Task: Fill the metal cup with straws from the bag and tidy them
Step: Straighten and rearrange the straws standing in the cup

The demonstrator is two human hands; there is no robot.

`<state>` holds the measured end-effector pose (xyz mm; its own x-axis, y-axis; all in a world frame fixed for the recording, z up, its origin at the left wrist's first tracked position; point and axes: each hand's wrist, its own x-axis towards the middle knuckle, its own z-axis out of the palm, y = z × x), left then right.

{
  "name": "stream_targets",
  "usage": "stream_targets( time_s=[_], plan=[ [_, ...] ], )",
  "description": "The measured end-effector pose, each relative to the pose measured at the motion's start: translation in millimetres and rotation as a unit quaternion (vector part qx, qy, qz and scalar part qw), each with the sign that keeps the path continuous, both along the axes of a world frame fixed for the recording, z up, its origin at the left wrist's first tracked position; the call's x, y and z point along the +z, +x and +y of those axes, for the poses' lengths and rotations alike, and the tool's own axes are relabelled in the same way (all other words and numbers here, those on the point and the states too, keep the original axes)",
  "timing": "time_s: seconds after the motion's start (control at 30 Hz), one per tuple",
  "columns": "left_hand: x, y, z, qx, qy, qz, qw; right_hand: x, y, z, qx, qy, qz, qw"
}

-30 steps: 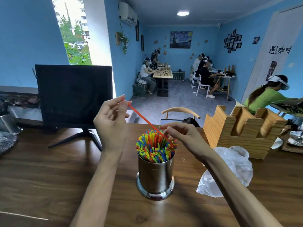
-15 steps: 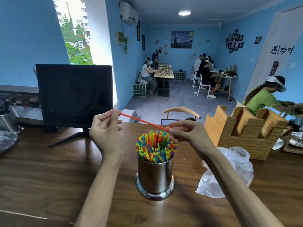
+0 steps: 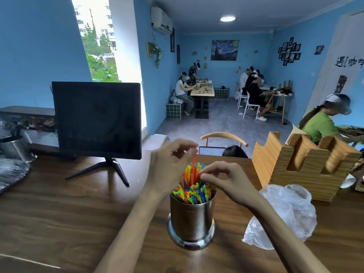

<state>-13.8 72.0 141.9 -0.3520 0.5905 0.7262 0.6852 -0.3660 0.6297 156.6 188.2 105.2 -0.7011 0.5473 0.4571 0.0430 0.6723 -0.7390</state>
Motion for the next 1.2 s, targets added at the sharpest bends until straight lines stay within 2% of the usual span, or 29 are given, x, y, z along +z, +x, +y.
stream_targets(
  time_s=[0.1,0.23,0.4,0.6,0.7,0.8,0.97,1.1,1.2],
  plan=[
    [-17.2,-4.9,4.3,-0.009,-0.101,0.034,0.994,-6.6,17.2,6.3,0.046,-0.051,0.015,0.998],
    [-36.2,-11.9,10.7,0.005,-0.188,0.06,0.98,-12.2,27.3,8.7,0.089,-0.055,-0.032,0.994],
    [-45.6,-14.6,16.0,0.011,-0.196,0.08,0.977,-10.4,23.4,7.1,0.079,-0.014,-0.053,0.995],
    [-41.6,-14.7,9.3,-0.003,-0.185,0.105,0.977,13.4,13.8,9.1,0.097,-0.04,0.034,0.994],
    [-36.3,-9.8,4.6,-0.038,-0.18,0.06,0.981,39.7,3.2,9.5,0.09,-0.067,0.105,0.988],
    [-35.1,-6.8,4.2,-0.068,-0.212,0.054,0.973,66.7,-9.1,8.5,0.085,-0.069,0.168,0.98],
    [-33.5,-5.1,3.5,-0.075,-0.203,0.024,0.976,97.9,-29.3,10.8,0.062,-0.133,0.284,0.947],
    [-25.1,-12.8,-3.0,-0.118,-0.194,-0.069,0.971,97.5,-35.1,13.8,0.047,-0.216,0.351,0.91],
    [-15.3,-26.2,-6.9,-0.076,-0.139,-0.193,0.968,85.0,-28.9,18.5,0.042,-0.249,0.348,0.903]
  ],
)
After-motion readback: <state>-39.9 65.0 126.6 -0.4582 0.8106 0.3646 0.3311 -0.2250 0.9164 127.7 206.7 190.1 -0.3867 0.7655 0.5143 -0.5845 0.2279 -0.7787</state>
